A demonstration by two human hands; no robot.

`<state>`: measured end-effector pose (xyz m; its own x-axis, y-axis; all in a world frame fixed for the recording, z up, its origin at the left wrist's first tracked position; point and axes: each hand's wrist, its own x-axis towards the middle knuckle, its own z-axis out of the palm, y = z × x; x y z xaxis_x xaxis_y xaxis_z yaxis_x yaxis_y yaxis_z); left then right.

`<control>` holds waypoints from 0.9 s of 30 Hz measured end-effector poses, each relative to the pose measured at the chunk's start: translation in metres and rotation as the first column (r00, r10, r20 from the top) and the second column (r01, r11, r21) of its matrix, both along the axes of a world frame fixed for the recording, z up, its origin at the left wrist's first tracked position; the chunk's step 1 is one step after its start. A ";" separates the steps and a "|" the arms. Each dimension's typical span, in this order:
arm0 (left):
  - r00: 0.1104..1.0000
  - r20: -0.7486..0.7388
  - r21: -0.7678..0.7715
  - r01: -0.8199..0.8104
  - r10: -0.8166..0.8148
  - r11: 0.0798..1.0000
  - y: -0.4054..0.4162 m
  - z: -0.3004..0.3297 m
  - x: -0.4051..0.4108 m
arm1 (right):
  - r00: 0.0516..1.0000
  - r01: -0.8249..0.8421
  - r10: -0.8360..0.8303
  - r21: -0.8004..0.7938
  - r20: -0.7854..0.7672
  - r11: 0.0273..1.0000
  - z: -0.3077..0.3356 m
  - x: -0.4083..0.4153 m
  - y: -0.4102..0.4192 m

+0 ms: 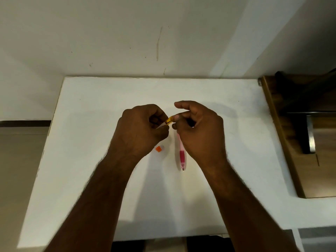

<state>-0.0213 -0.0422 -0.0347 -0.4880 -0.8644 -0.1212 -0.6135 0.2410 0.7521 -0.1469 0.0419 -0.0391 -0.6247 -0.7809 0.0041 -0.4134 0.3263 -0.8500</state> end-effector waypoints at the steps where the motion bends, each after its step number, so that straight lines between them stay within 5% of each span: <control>1: 1.000 0.000 0.001 -0.002 0.002 1.000 0.000 0.000 0.000 | 1.000 0.002 -0.003 -0.018 -0.031 1.000 0.001 0.000 0.001; 8: 1.000 -0.012 0.021 -0.008 0.008 1.000 0.000 0.000 0.000 | 0.986 -0.006 -0.004 -0.057 -0.169 0.998 0.009 0.002 0.003; 27: 0.999 0.035 -0.048 -0.007 0.008 0.999 -0.005 -0.017 0.006 | 0.974 0.219 -0.226 -0.206 -0.010 0.954 0.009 -0.019 0.002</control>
<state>-0.0157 -0.0470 -0.0516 -0.4778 -0.8731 -0.0971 -0.6414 0.2712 0.7177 -0.1657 0.0439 -0.0300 -0.7791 -0.6030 0.1714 -0.3793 0.2358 -0.8947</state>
